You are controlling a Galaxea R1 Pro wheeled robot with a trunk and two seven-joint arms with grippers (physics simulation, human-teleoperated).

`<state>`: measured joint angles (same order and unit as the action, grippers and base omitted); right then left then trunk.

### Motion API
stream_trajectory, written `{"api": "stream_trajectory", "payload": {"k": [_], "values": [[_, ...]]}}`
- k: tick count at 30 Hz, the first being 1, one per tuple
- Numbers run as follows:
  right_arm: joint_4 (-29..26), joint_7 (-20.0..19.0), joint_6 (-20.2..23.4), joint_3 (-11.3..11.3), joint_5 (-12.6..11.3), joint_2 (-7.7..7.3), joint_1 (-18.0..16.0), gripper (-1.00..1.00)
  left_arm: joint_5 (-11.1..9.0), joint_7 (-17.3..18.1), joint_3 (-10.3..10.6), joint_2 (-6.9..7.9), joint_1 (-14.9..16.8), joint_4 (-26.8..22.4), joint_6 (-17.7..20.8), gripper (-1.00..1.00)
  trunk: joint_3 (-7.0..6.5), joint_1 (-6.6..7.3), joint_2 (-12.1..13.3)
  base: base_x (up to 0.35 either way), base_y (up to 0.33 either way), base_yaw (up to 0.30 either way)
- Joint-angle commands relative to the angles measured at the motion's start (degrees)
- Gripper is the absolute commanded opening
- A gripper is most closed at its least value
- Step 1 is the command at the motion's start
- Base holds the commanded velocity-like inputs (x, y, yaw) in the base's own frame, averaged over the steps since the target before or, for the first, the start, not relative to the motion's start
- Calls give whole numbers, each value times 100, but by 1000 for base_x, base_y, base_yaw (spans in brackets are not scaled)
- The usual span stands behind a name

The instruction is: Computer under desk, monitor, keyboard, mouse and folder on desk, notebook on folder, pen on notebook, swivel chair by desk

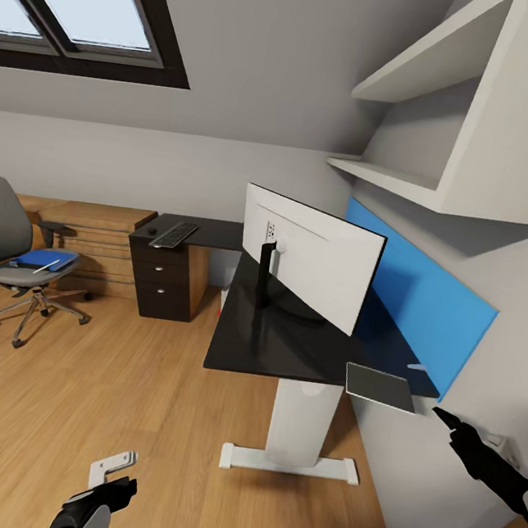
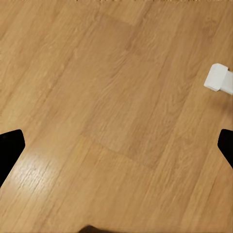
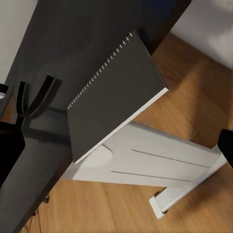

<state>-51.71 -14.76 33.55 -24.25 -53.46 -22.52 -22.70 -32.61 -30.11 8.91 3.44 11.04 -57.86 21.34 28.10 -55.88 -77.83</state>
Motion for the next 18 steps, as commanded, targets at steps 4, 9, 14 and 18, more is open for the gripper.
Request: {"api": "stream_trajectory", "payload": {"k": [4, 9, 14, 18], "values": [[0, -24, -1, -40, -10, 21, -3, 100, -50, -55, 23, -1, 4, -22, 10, 100, 24, -22, -44, 0, 0, 0], [-5, -30, -63, -104, -20, 108, -5, 100, -47, -67, 22, -18, 4, -23, 10, 100, 114, -132, -244, 0, 0, 0], [-20, -28, -86, -244, -38, 259, -5, 100, -44, -78, 17, -40, 4, -23, 10, 100, 204, -242, -445, 0, 0, 0], [-36, -34, -89, -384, -350, 452, -6, 100, -44, -81, 15, -52, 4, -13, 10, 100, 275, -329, -605, 0, 0, 0]]}}
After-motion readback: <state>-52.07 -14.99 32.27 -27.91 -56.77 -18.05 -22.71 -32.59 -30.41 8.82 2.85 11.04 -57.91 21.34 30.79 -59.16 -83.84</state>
